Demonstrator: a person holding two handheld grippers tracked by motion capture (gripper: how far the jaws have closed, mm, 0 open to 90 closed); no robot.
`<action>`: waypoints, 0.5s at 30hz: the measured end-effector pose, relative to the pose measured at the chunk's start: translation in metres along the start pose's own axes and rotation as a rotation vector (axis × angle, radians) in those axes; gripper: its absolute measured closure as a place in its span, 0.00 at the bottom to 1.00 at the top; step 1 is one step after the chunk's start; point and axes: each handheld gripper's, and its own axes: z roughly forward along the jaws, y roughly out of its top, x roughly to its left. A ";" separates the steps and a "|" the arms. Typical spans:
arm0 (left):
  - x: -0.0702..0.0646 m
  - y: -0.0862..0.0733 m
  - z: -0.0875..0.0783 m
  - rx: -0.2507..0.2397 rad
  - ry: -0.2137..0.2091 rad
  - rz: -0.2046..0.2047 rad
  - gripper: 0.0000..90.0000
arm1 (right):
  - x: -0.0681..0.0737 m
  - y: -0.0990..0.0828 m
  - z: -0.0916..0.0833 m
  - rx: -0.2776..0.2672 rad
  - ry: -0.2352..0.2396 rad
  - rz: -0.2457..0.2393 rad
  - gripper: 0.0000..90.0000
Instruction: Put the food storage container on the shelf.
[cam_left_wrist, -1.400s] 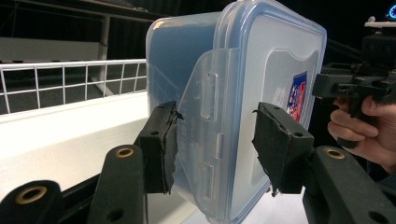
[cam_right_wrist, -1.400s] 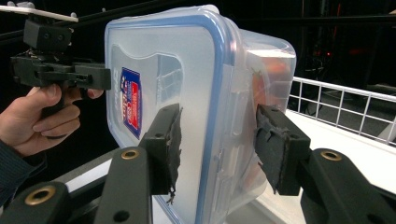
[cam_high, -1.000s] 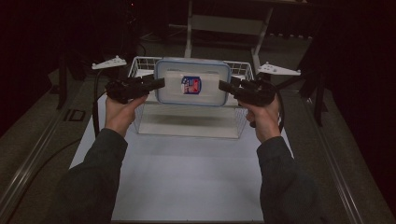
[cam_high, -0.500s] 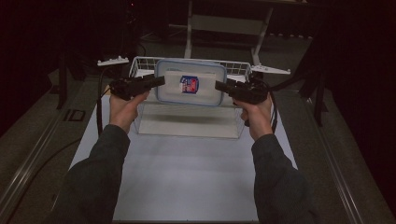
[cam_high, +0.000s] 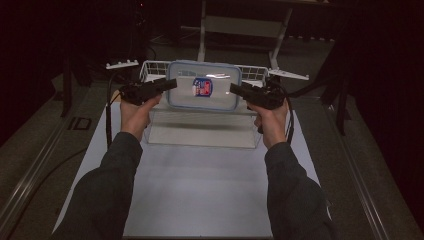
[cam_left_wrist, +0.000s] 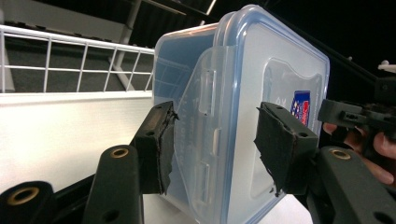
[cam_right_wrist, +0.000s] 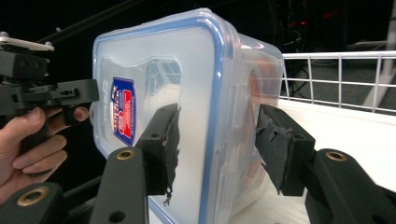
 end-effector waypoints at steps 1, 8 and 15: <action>0.000 0.000 0.001 -0.005 0.013 0.002 0.53 | 0.000 0.000 0.001 0.003 -0.007 -0.003 0.54; 0.002 -0.005 0.010 0.008 0.062 -0.009 0.50 | 0.001 -0.009 0.015 0.078 -0.058 -0.004 0.44; -0.001 -0.007 0.014 0.008 0.095 -0.006 0.50 | 0.000 -0.008 0.015 0.037 -0.066 0.012 0.43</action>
